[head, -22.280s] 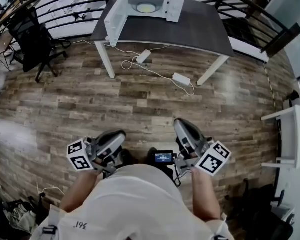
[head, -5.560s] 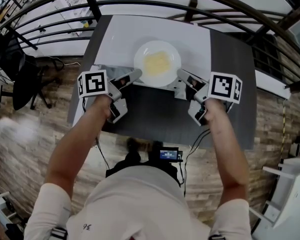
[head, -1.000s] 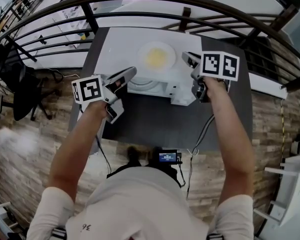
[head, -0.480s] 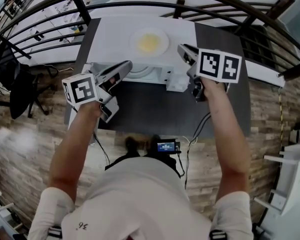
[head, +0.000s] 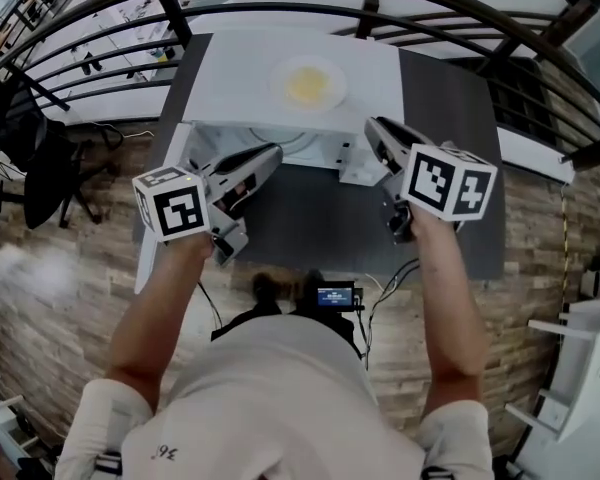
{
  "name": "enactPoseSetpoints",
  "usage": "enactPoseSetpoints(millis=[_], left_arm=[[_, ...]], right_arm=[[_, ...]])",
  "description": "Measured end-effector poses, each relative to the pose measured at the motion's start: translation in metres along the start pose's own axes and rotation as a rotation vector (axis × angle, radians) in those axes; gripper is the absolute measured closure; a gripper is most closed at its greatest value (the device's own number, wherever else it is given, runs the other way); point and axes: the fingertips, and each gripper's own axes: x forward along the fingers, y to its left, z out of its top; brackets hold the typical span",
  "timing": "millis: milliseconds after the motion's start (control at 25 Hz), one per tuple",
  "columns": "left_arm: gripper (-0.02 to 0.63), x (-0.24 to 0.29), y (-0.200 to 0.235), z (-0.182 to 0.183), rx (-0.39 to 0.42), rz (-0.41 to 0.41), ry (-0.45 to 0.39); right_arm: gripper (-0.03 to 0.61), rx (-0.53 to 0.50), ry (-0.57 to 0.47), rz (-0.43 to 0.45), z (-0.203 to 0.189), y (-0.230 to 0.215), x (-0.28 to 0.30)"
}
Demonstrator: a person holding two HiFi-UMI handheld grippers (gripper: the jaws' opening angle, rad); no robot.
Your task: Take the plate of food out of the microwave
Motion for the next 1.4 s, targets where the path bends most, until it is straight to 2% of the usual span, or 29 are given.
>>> enactPoseSetpoints(millis=[120,200,400,600,1000,1160,1400], left_arm=[[0.583,-0.007,-0.012,-0.009,0.012,-0.002,-0.005],[0.583,-0.016,-0.019,-0.017,0.026,0.002,-0.005],[0.583,-0.030,-0.031,-0.033,0.055,0.019,0.007],[0.583,-0.039,-0.026,-0.048,0.043,0.039,0.017],[0.583,-0.059,-0.026,-0.077,0.040,0.059,0.032],[0.583,-0.059,-0.022,-0.081,0.040,0.051,0.017],[0.583,-0.055,-0.024,-0.103,0.030,0.020,0.025]], right_arm=[[0.511,0.015,-0.014,-0.007,-0.012,0.006,-0.013],[0.538,0.020,-0.019,-0.009,-0.024,0.012,-0.021],[0.539,0.027,-0.028,-0.012,-0.043,0.025,-0.034],[0.575,0.041,-0.025,-0.017,-0.065,0.030,-0.037],[0.575,0.095,-0.027,-0.022,-0.099,0.031,-0.049],[0.575,0.059,-0.039,-0.044,-0.109,0.027,-0.049],[0.577,-0.077,-0.029,-0.080,-0.129,0.031,-0.057]])
